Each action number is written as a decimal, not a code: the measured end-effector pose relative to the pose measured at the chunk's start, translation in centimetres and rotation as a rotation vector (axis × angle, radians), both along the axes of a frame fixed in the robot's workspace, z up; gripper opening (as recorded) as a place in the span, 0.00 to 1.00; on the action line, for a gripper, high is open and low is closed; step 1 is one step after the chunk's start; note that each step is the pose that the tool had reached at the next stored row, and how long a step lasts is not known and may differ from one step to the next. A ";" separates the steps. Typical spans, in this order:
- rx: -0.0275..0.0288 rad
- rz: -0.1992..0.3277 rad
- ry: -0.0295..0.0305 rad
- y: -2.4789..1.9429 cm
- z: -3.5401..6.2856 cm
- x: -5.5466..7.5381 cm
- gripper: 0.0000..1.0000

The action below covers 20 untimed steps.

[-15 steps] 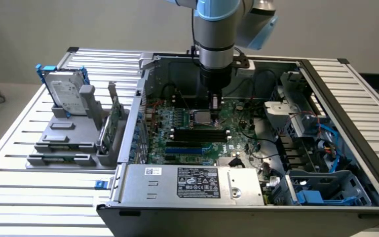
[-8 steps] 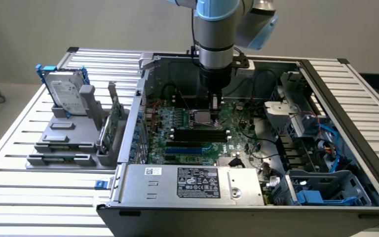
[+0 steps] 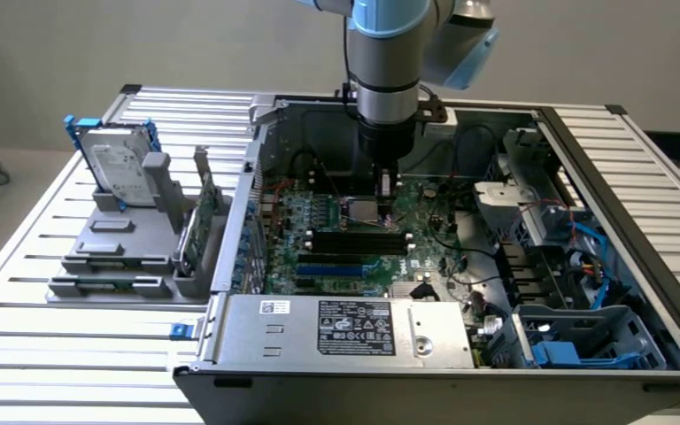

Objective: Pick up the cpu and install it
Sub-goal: 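Close the cpu cover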

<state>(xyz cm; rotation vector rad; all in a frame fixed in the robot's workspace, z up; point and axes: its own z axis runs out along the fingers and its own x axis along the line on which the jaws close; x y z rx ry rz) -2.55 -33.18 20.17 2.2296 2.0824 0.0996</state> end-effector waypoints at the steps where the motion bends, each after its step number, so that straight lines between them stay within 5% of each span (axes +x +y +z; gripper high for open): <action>1: -0.0001 0.001 0.0000 0.00 0.00 0.0 0.11; 9: 0.0000 0.003 -0.0007 -0.01 0.63 0.0 0.11; 20: 0.0054 0.003 -0.0042 -0.01 3.51 0.0 0.11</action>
